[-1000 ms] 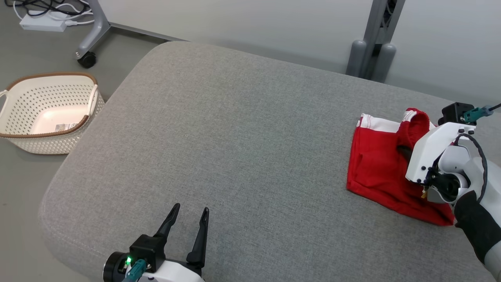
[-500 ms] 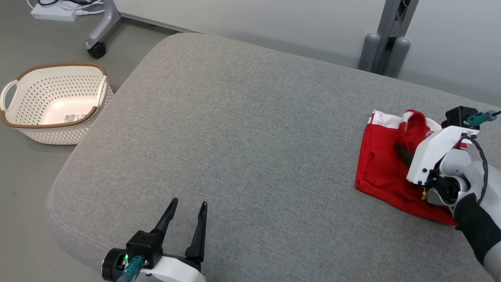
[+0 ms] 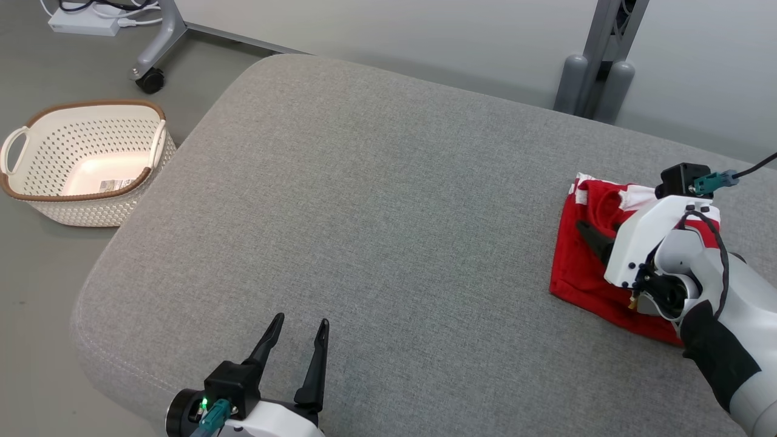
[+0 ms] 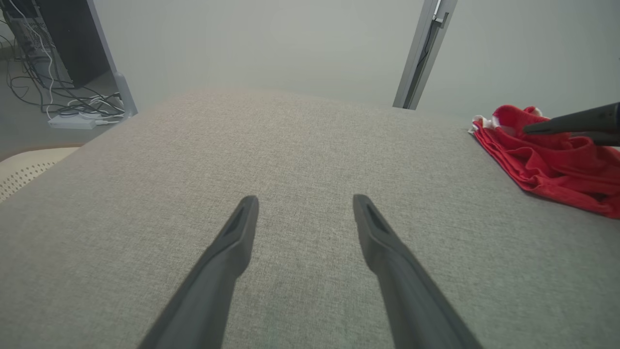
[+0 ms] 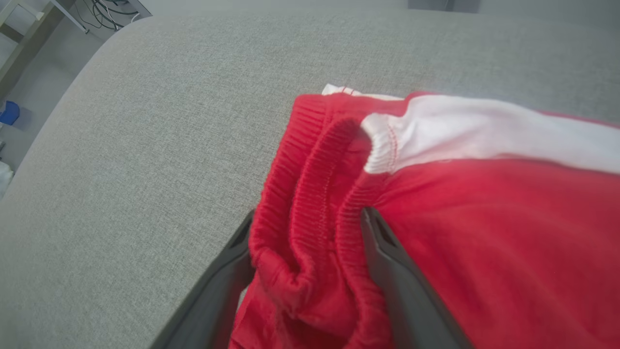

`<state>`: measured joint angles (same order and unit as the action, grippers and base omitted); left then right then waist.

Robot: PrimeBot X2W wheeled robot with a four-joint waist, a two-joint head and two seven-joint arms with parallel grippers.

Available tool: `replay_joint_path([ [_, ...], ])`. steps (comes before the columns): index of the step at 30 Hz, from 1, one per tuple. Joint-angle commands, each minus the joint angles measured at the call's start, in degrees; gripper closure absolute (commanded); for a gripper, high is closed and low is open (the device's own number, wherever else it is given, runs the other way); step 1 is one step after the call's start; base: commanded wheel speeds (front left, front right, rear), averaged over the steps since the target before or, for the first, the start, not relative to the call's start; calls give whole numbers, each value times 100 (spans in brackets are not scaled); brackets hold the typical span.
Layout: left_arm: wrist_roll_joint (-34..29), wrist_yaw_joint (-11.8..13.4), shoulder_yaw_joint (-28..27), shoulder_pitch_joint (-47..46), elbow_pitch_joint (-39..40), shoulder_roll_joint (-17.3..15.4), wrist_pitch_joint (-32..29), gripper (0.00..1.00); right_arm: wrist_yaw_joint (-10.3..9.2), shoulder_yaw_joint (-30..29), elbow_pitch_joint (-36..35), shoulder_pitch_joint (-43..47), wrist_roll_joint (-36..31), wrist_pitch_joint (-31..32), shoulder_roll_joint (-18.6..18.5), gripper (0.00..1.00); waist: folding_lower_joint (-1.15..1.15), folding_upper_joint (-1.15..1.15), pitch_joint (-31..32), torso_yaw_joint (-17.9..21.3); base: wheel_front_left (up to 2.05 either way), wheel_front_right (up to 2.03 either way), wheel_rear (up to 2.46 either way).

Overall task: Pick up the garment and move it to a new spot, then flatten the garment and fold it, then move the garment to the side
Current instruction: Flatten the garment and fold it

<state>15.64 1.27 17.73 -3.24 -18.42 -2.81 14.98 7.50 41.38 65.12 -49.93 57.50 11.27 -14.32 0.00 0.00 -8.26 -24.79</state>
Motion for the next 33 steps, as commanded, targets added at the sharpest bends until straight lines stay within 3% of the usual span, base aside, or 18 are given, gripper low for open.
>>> replay_joint_path([
  [1, 30, 19, 1, -79, -9, -24, 21, 0, -3, 18, -34, 25, 47, -44, 10, 0, 0, 0, 5, 2, 0, 0, 0],
  [23, -180, -72, -182, 199, -120, -25, 21, 0, -3, 725, 213, -254, -444, -783, 122, 0, 0, 0, 705, 285, 0, 0, 0],
  [33, -259, -175, -446, 326, 70, -25, 21, 0, -3, 902, 129, -102, -641, -1839, -92, 0, 0, 0, 1194, 782, 0, 0, 0],
])
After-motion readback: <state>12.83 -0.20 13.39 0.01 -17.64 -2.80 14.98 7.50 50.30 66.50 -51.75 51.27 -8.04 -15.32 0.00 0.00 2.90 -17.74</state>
